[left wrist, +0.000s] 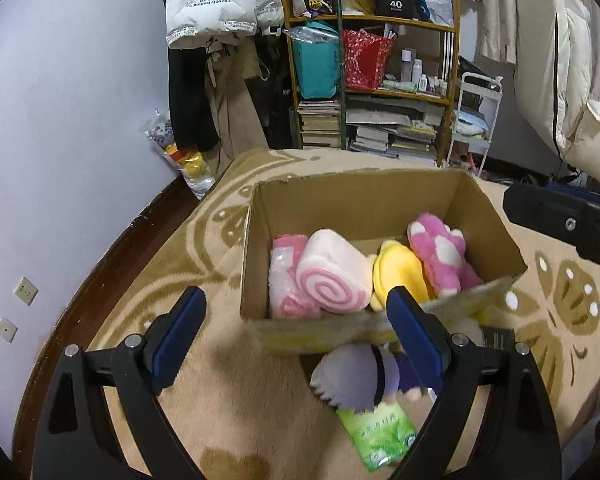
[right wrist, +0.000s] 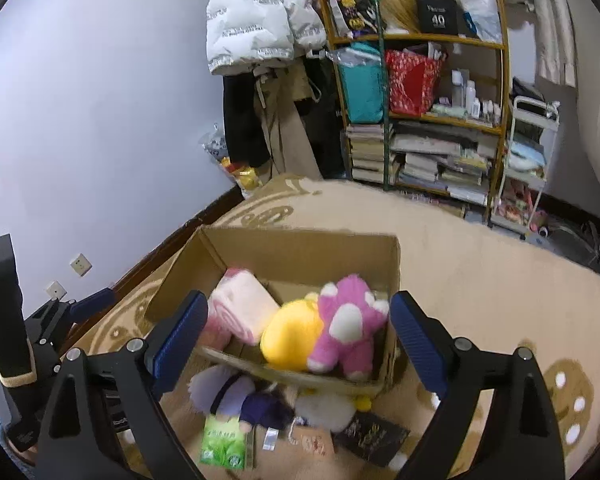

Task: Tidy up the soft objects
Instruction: 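Release the swirl cushion into the box with the left gripper while the right releases the bear, then move both open grippers toward the white-haired doll and green tissue pack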

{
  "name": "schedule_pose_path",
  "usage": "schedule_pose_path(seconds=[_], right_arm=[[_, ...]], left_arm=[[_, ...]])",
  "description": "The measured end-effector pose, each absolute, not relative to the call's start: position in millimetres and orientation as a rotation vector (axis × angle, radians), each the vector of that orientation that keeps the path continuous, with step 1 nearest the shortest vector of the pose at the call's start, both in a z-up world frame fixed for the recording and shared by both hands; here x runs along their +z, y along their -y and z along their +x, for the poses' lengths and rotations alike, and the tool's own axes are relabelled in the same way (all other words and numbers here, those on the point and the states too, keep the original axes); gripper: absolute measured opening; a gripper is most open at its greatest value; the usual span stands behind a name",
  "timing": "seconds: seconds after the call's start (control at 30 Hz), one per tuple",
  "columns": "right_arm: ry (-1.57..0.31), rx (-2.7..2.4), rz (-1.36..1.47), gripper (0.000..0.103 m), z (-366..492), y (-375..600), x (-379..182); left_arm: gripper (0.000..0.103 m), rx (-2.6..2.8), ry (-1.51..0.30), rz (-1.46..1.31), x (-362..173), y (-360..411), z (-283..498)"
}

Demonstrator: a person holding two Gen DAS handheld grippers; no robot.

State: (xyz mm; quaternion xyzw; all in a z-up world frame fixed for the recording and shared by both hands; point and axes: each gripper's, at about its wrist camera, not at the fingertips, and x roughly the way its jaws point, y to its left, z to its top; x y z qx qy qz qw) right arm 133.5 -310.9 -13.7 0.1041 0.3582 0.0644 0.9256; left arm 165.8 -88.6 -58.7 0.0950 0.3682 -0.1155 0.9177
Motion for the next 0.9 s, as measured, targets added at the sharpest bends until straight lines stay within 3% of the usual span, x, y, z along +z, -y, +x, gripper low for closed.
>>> schedule_pose_path(seconds=[0.9], right_arm=[[-0.901,0.059,0.289,0.097,100.6,317.0,-50.0]], left_arm=[[0.092,-0.205,-0.927,0.172,-98.9,79.4,128.9]])
